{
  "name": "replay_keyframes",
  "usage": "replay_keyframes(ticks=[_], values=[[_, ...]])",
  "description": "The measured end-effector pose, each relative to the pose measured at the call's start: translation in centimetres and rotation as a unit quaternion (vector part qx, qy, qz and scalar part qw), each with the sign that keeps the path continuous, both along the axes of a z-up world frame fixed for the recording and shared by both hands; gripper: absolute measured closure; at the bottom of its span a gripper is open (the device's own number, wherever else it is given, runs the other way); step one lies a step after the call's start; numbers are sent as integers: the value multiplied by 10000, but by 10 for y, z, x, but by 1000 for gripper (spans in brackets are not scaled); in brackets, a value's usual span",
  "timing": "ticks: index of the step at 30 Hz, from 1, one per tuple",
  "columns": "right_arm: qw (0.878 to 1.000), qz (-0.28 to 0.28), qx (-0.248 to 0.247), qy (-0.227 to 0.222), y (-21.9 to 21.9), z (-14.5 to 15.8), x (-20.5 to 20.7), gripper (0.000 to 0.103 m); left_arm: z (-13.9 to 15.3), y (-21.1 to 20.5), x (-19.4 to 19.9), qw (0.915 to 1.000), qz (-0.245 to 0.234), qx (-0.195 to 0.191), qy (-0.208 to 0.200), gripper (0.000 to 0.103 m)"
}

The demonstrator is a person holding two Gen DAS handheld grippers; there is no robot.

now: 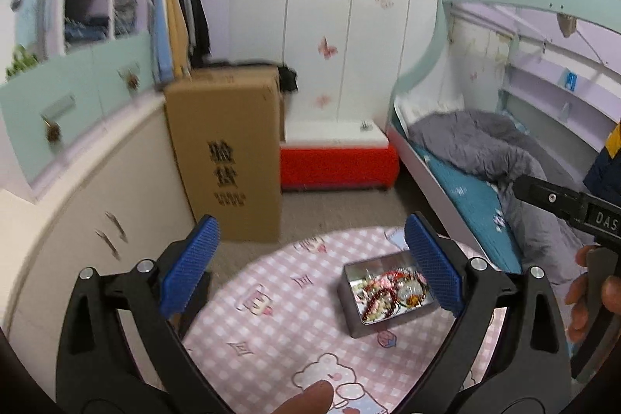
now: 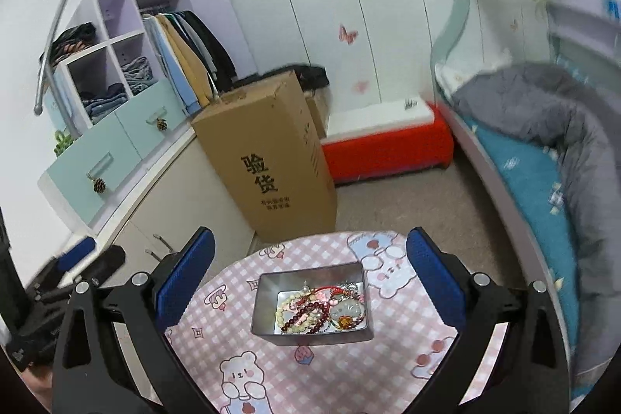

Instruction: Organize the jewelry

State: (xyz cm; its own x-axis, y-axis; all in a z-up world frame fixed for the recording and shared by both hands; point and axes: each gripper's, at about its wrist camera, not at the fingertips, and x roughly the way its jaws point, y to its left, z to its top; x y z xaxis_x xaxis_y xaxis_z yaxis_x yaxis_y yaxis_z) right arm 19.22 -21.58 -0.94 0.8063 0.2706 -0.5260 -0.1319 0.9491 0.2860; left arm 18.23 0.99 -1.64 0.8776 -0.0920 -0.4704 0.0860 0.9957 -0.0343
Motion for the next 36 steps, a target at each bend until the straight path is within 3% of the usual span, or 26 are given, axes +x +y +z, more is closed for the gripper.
replay_keyframes(ticks=[6,12,20,23,30,36], values=[[9972,-184,-456,-565,11,36,-59,8,36,1,-55,9977,148,180,-629,6],[9907,-392,-825,-1010,17,44,-112,8,58,-3,-108,9923,359,216,-1161,6],[9804,-718,-1241,-1354,25,29,-154,8,55,-6,-145,9907,433,29,-1291,6],[9784,-760,-1295,-1423,27,26,-159,8,51,-10,-154,9893,591,213,-1316,6],[9759,-832,-1334,-1513,32,21,-172,8,47,1,-163,9899,415,-264,-1333,6],[9758,-863,-1378,-1462,36,14,-173,8,41,3,-166,9898,490,-195,-1326,6]])
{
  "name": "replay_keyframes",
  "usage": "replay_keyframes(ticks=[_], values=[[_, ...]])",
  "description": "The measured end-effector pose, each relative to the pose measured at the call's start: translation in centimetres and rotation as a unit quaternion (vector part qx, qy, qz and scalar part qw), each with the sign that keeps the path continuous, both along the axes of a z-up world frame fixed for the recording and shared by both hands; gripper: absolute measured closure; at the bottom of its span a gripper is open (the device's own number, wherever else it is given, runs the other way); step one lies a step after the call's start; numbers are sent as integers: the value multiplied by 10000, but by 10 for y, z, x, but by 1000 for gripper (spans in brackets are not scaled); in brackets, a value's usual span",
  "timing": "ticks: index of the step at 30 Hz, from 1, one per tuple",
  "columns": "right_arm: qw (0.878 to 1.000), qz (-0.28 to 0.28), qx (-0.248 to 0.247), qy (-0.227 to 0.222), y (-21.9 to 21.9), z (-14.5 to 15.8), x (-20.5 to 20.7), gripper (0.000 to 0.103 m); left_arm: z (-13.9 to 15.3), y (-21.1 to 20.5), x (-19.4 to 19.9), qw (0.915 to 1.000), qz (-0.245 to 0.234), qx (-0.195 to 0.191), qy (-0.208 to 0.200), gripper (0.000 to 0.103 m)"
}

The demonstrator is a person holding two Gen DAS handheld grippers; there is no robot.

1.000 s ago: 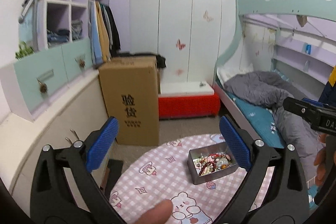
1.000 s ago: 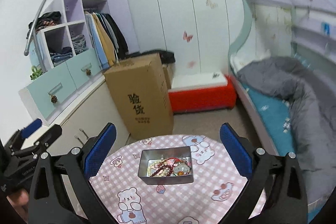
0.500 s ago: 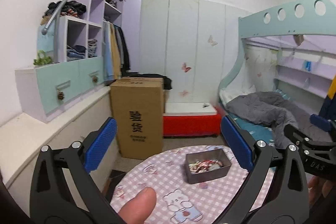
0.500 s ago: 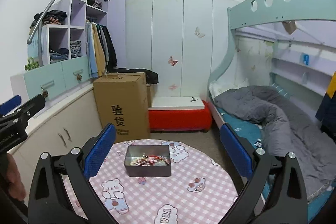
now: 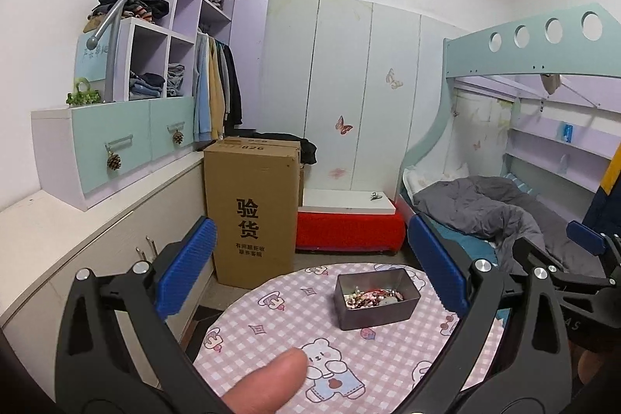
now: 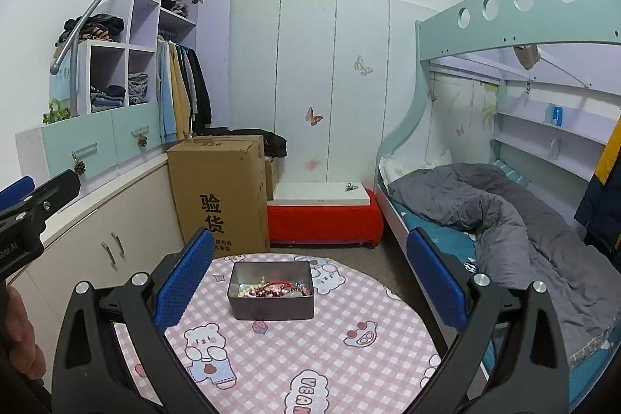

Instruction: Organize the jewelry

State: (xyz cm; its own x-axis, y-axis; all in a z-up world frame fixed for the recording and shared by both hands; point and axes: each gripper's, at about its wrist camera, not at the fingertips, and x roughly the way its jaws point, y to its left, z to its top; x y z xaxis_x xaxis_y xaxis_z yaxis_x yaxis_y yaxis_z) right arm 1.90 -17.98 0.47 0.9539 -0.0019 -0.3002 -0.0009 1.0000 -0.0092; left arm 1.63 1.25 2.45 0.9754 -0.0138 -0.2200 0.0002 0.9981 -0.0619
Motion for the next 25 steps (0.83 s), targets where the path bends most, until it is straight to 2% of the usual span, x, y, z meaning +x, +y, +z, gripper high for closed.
replay_keyframes(ticks=[5,16,21,25], values=[[10000,0,-2,56,3,-4,1,8,0,-6,-6,9996,173,193,-137,6],[9999,41,26,117,5,-5,2,8,-4,-4,-10,9997,-68,43,-241,6],[9999,59,44,119,6,-7,2,8,-5,-8,-7,9997,-122,128,-158,6],[9999,63,62,101,7,-5,3,8,-6,-4,-6,9999,-125,31,-112,6]])
